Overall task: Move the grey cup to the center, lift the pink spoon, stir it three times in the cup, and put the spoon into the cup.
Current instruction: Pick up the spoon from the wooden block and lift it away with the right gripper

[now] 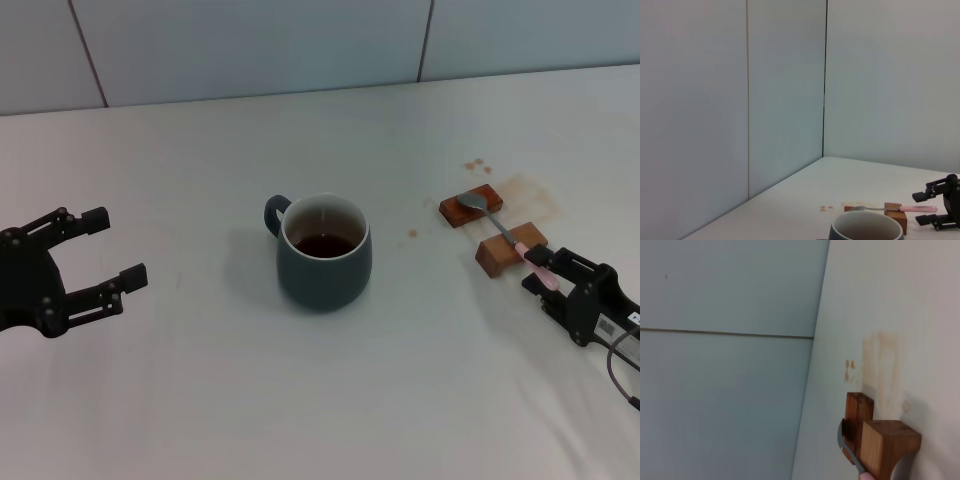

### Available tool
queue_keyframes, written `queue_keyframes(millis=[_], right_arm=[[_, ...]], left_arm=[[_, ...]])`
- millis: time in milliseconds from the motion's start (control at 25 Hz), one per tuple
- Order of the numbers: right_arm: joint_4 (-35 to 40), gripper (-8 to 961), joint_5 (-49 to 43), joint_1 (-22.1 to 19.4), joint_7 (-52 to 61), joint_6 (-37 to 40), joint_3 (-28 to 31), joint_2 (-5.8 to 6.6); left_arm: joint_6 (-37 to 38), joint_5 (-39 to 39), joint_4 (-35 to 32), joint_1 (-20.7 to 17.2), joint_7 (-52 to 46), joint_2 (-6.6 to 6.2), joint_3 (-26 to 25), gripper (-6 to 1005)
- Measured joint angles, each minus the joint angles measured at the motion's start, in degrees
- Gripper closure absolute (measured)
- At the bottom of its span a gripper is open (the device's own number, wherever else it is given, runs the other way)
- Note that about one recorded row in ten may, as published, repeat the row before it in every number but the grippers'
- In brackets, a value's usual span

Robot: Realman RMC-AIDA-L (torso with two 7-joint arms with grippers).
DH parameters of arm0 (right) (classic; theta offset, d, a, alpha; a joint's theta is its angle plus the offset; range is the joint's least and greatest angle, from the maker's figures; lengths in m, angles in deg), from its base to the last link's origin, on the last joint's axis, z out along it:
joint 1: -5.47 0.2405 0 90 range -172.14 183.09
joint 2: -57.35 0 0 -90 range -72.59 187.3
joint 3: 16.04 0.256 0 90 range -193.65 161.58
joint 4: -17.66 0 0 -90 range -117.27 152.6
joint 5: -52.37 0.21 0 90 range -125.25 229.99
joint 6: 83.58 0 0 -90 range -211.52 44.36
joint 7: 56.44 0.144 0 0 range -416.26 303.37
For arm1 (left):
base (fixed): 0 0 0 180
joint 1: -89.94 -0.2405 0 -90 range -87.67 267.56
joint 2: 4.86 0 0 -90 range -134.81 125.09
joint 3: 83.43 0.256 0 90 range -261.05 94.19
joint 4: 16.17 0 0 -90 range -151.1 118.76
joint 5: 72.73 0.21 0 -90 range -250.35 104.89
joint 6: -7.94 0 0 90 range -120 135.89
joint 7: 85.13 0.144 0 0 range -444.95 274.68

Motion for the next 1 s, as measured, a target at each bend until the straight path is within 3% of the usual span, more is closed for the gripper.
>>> queue_keyframes(millis=[360,680,800,840,880,960,1000], right_arm=[[0.1,721,0.3,-0.1,-0.8,0.2,0.8,0.00],[0.0,810,0.4,-0.3,-7.3,2.6,3.7,-0.10],[-0.2,833,0.5,-0.3,-16.9,5.8,7.3,-0.28],[-0.6,833,0.5,-0.2,-26.1,8.0,10.9,-0.33],[-0.6,833,0.5,-0.2,-26.1,8.0,10.9,-0.33],[-0.7,833,0.5,0.9,-40.1,12.4,15.9,-0.07],[-0.7,833,0.5,0.9,-40.1,12.4,15.9,-0.07]], left_arm=[[0.2,0.0,0.0,0.0,0.0,-0.02,-0.2,164],[0.3,0.0,0.0,-0.1,0.1,-0.03,-0.6,164],[0.3,0.0,0.0,-0.1,0.1,0.06,-0.6,164],[0.3,0.1,0.0,-0.1,0.1,0.23,-0.6,164],[0.2,0.1,0.0,-0.1,0.1,0.29,-0.6,164],[0.1,0.3,0.2,-0.1,0.1,0.45,-0.6,165],[0.1,0.3,0.2,-0.1,0.1,0.45,-0.6,165]])
